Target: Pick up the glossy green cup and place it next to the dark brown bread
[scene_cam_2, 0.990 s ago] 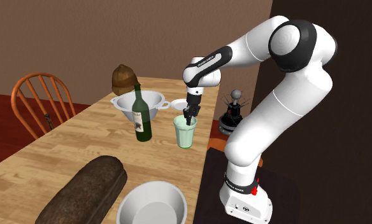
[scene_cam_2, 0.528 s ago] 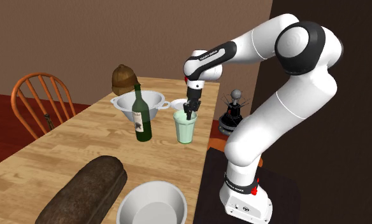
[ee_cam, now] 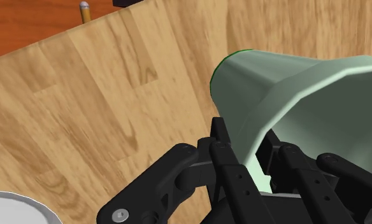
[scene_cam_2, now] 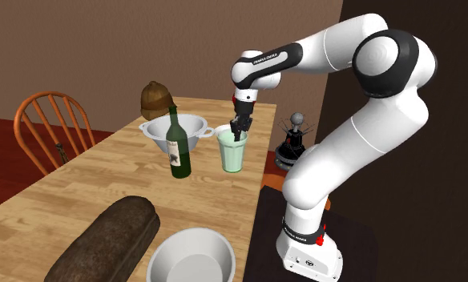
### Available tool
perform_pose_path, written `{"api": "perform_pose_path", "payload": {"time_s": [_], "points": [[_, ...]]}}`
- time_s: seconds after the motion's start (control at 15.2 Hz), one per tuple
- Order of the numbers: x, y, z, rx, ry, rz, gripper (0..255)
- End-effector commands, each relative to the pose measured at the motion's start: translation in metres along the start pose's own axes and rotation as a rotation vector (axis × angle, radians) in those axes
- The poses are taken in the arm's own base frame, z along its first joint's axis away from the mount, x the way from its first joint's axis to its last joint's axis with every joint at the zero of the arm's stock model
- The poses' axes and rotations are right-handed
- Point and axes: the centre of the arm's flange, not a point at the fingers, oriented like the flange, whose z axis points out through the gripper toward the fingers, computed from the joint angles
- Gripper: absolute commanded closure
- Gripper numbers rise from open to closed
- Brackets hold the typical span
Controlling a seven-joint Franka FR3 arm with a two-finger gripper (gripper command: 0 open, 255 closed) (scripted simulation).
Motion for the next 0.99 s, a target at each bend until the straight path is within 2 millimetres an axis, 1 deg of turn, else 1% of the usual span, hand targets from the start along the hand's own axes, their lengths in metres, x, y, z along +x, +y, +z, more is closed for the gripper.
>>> {"api": "perform_pose_path", "payload": {"time_s": [0.0, 0.92], "points": [[-0.001, -0.002, -0.01, 0.0, 0.0, 0.0, 255], [0.001, -0.018, -0.083, 0.0, 0.0, 0.0, 255]]}}
